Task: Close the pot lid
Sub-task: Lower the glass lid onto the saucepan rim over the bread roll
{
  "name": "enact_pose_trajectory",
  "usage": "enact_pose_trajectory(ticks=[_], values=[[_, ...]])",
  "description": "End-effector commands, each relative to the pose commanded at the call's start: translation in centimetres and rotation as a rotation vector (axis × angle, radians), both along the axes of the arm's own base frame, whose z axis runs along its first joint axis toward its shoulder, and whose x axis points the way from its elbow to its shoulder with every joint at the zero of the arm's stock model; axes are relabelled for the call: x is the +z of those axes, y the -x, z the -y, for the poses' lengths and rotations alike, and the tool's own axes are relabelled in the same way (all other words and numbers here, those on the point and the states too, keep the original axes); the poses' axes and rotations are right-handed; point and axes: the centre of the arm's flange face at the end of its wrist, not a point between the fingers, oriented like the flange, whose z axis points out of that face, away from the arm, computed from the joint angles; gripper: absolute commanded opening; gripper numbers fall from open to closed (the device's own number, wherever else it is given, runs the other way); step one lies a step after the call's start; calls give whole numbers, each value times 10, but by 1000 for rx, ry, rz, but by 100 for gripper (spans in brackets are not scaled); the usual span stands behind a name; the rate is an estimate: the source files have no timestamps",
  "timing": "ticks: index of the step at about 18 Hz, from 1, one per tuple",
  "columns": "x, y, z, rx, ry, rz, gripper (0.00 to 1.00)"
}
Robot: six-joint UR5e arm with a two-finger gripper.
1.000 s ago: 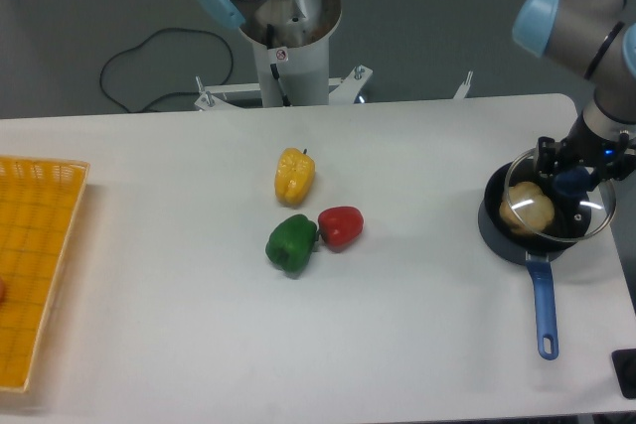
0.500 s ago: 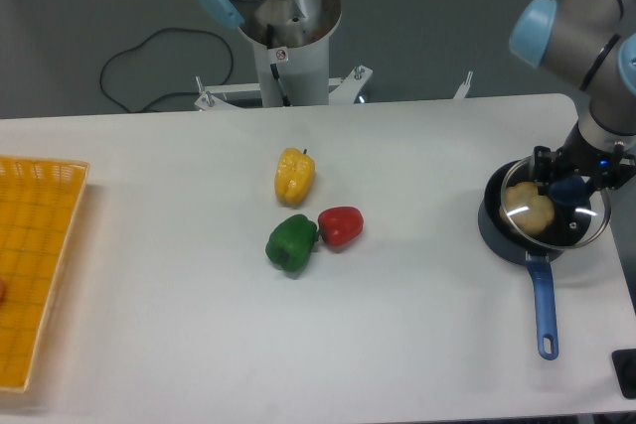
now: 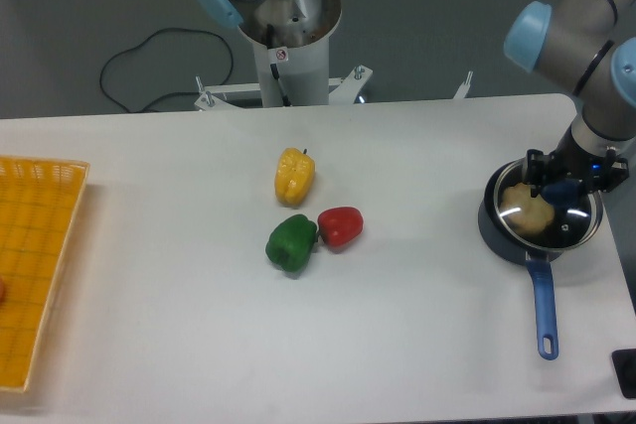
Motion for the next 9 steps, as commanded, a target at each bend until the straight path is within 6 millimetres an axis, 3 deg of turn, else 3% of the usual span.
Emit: enact_pose_trajectory(ticks=[9], values=[[-5,-4,-1,-3,1,-5,37]])
